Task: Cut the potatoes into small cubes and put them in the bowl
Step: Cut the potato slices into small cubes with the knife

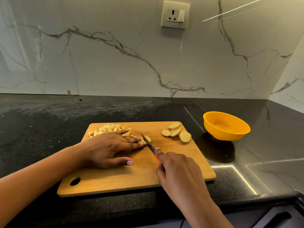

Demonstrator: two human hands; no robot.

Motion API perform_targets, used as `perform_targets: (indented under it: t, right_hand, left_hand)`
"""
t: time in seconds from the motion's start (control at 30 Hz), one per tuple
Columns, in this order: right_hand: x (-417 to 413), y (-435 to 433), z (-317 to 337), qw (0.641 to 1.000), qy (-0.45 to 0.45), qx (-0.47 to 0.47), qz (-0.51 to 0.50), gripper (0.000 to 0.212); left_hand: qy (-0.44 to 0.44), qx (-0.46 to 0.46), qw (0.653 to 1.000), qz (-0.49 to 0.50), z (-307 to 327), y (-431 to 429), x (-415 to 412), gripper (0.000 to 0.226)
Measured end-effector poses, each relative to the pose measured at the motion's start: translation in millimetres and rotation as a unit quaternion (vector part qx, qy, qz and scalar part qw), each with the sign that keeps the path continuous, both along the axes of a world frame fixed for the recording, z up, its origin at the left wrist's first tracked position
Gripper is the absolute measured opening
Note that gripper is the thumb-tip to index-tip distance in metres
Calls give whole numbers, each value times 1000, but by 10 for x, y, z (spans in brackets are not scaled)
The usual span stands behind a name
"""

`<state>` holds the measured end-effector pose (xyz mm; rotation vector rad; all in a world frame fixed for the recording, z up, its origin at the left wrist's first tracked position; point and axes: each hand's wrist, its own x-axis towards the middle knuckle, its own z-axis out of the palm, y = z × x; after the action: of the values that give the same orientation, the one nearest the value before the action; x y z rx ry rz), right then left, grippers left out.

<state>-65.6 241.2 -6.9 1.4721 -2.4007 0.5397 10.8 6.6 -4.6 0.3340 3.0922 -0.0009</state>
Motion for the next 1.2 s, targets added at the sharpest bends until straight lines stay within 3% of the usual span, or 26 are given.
perform_targets:
  t: [0.2, 0.43, 0.63, 0.87, 1.2]
  right_hand:
    - [-51, -222, 18, 996, -2, 92, -4, 56]
    - [74, 303, 88, 999, -13, 43, 21, 51]
    - [26, 124, 97, 1000, -9, -12, -3, 49]
    - [42, -21, 17, 1000, -22, -13, -4, 49]
    - [85, -197, -19, 997, 9, 70, -10, 52]
  left_hand:
    - [3, 3, 1000, 3, 12, 25, -8, 78]
    - [9, -16, 1000, 5, 0, 42, 22, 75]
    - [175, -61, 982, -30, -47, 18, 112, 56]
    - [95, -58, 994, 5, -43, 17, 73, 67]
    - [134, -59, 989, -21, -81, -21, 63, 63]
